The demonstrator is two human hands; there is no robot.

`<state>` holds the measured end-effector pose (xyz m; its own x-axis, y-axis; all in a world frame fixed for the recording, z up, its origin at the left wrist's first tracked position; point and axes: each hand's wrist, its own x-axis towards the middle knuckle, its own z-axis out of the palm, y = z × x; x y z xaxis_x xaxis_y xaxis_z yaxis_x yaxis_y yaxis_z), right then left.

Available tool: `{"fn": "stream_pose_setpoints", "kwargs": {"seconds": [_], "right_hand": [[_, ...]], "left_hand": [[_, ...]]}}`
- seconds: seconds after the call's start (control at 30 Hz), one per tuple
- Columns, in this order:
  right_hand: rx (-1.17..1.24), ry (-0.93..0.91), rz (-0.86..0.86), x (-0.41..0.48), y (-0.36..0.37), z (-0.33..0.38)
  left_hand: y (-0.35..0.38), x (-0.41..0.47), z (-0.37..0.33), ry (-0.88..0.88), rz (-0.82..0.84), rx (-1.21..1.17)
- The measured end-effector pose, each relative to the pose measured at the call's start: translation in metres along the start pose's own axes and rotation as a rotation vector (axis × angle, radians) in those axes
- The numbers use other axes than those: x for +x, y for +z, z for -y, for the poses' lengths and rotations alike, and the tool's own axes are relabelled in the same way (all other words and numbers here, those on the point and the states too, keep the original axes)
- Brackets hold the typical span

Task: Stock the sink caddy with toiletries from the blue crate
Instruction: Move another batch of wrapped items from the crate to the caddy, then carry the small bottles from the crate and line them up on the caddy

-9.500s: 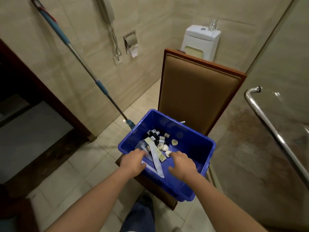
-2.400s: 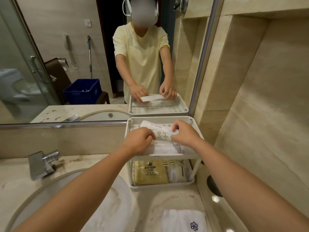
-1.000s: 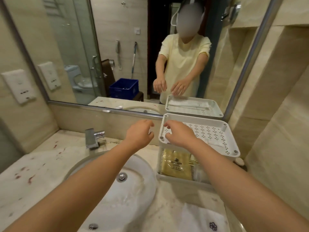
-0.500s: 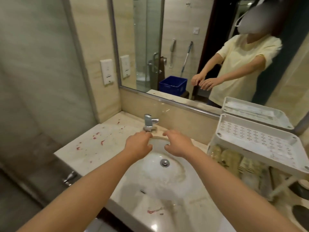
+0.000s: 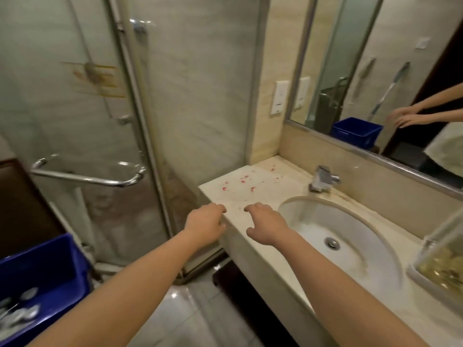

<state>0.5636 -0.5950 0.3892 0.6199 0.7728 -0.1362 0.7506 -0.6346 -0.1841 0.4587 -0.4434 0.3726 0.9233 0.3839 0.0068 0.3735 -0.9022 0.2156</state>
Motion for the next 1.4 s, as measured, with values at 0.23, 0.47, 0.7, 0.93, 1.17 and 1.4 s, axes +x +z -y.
{"fn": "stream_pose_setpoints", "kwargs": {"seconds": [0.23, 0.47, 0.7, 0.93, 1.17, 1.4], "right_hand": [[-0.010, -0.189, 0.025, 0.025, 0.026, 0.112], [-0.054, -0.347, 0.081, 0.039, 0.044, 0.207], [-0.109, -0.540, 0.134, 0.059, 0.062, 0.283], [-0.044, -0.730, 0.195, 0.087, 0.087, 0.355], [-0.004, -0.882, 0.227, 0.120, 0.110, 0.401], [-0.078, -1.043, 0.284, 0.156, 0.128, 0.433]], "left_hand": [[-0.011, -0.066, 0.105, -0.172, -0.014, 0.036], [-0.024, -0.129, 0.181, -0.345, -0.036, 0.022], [-0.027, -0.181, 0.237, -0.536, -0.073, -0.042], [-0.019, -0.218, 0.288, -0.753, -0.070, -0.050], [-0.004, -0.231, 0.330, -0.927, -0.091, -0.071], [0.006, -0.234, 0.353, -1.073, -0.142, -0.060]]}}
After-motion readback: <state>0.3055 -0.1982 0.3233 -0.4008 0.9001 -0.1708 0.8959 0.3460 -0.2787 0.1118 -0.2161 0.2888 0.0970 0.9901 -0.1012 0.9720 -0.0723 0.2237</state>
